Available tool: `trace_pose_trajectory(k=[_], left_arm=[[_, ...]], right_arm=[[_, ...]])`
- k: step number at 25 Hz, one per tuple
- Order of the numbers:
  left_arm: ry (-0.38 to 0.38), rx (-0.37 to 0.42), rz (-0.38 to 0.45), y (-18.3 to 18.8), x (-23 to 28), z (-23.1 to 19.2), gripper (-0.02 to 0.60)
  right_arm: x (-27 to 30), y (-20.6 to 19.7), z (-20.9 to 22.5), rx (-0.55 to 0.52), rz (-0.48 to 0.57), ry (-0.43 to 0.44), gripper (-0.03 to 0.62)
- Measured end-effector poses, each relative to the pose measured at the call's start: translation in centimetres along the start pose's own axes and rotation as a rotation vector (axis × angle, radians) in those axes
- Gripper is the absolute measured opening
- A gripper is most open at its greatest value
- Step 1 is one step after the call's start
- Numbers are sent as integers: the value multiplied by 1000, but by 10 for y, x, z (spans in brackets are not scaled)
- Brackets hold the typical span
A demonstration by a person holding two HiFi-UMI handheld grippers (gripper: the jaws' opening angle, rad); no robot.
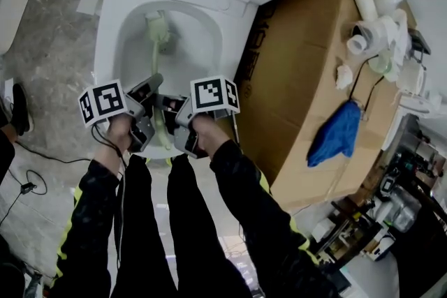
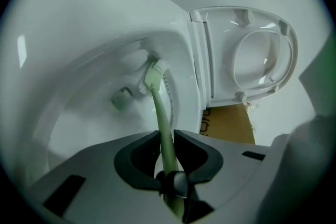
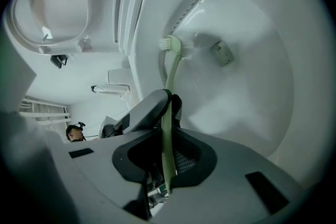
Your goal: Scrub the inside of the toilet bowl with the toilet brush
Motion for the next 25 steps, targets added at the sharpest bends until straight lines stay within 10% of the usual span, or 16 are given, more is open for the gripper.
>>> trace_pose_trajectory(k=[25], left_arm=[[7, 97, -281, -25, 47, 21, 80]], right_arm=[[-41, -30, 25, 203, 370, 35, 57]])
Point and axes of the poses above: the fingertips, and each gripper's own axes: x forward along the fingers, z to its right, y out of its top, the point moved 9 cm from there along -x, backward along the fingers, and after that the axes turned 1 degree about z, right-handed, at the moved point
